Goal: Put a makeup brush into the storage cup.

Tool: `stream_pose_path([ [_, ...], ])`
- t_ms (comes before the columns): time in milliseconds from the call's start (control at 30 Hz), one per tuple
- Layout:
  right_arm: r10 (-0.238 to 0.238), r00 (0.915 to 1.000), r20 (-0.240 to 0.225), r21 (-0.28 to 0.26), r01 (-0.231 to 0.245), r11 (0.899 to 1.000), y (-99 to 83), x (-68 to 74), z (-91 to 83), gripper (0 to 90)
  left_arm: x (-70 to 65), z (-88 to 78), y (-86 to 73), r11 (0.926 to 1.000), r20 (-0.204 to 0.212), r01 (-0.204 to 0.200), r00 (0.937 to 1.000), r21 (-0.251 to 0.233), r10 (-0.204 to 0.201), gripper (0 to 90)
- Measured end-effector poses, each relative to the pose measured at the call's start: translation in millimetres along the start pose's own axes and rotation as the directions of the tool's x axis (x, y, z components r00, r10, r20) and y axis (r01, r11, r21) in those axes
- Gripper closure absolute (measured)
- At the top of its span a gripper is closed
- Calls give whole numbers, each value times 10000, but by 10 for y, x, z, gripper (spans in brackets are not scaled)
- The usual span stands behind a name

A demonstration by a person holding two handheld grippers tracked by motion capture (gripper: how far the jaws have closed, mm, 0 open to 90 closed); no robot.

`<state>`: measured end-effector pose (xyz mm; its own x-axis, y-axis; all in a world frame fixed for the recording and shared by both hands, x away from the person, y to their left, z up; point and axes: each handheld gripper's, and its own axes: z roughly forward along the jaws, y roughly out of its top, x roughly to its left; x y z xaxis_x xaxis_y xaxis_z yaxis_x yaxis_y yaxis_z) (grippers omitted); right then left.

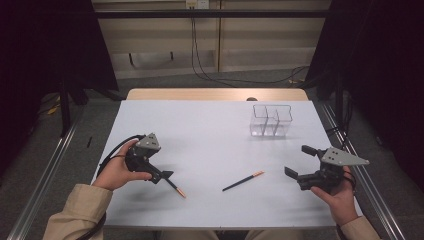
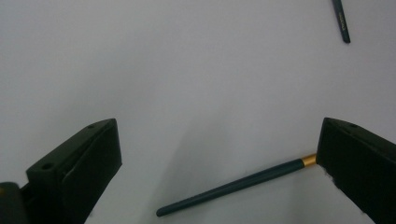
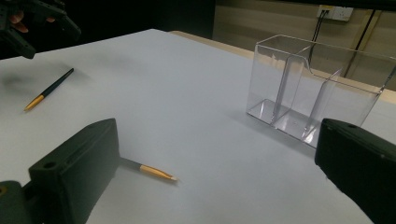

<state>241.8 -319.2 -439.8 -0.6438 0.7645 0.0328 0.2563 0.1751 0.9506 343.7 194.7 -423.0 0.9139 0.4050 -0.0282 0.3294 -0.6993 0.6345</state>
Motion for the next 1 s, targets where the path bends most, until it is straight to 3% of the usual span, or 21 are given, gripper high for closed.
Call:
stream_pose_path([
  [267, 25, 10000, -10, 19, -25, 10000, -4, -11, -2, 0, 38, 48, 5, 9967, 231, -88, 9997, 811, 70, 1],
  [433, 52, 10000, -10, 3, -52, 10000, 1, -6, -5, 0, 36, 82, 11, 9902, 319, -289, 9992, 1364, 248, 1],
  [633, 85, 10000, -33, -16, -85, 10000, 1, -9, -5, 0, 58, 121, -10, 9663, 423, -587, 9979, 2505, 497, 16],
  [1000, 52, 9999, -92, 24, -52, 10000, 2, 0, 7, 0, 38, 173, -16, 9390, 723, -1337, 9905, 3169, 1166, 108],
])
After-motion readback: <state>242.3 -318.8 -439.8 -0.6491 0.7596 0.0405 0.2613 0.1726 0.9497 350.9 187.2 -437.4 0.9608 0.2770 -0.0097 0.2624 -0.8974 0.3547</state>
